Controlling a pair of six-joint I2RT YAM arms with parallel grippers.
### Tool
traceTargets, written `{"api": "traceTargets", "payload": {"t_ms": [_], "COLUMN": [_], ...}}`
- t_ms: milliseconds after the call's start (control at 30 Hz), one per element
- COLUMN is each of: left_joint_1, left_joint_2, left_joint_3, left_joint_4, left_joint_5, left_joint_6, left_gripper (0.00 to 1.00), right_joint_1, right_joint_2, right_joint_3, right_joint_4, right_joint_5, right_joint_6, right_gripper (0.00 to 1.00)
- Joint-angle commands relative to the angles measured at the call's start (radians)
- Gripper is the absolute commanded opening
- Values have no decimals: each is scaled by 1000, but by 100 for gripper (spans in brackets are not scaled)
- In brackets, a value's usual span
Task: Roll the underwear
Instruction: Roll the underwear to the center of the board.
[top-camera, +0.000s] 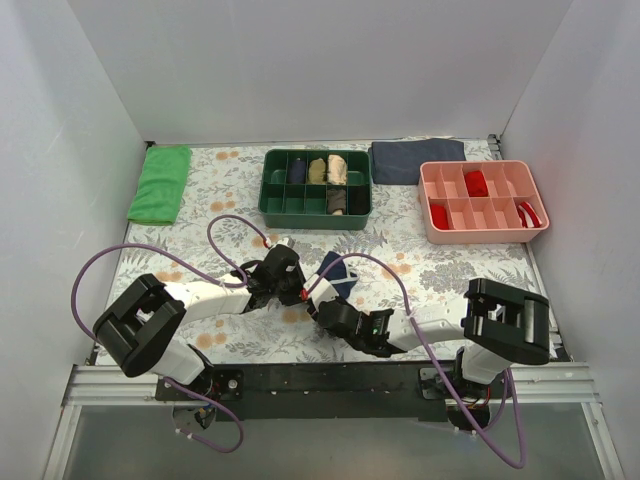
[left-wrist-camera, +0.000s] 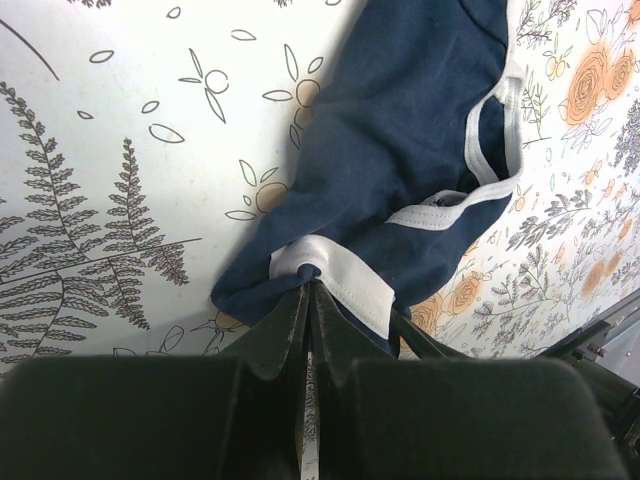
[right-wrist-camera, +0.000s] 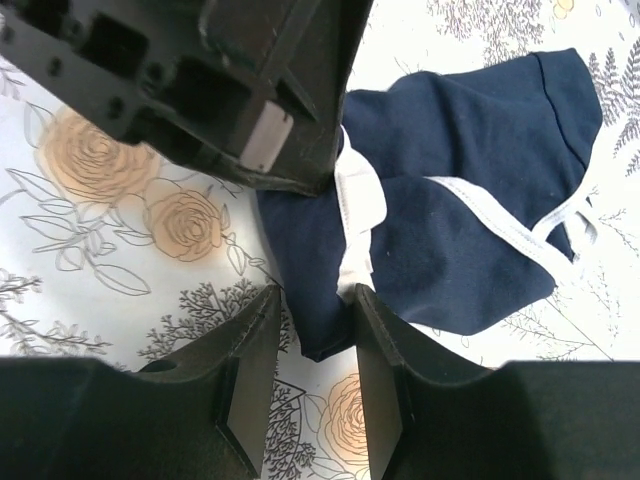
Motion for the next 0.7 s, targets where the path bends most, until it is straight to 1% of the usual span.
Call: {"api": "traceTargets", "payload": {"t_ms": [0,200,300,333,433,533,600,667], "left_joint_1": [-3,-3,-5,-5,-3,-3,-5,-3], "left_joint_2": [11,20,26,25,22,17,6,0], "left_joint_3": [4,4,4,2,4,5,5,7], "left_joint_4": [-61,-52,-51,-51,-51,-52,-54,-57], "left_joint_5": [6,21,26,23,24,26,21,17], "left_joint_6": [12,13,15,15,15,20,21,24], "left_gripper": [0,0,0,0,0,0,0,0], "right_joint_1": [0,-13,-18,-21,-35,-50,-58,-78], "right_joint_2": [33,56,54,59,58,45,33,13], "right_joint_3": [-14,-34,-38,-37,-38,-49,-61,-68], "right_joint_4": [54,87,97,95,90,90,98,100], "right_joint_5": [52,33,13,-5,-32,-85,-117,-183], "right_joint_6": [-15,-25,-25,-25,-11,3,6,20], "right_gripper": [43,39,29,22,11,3,1,1]}}
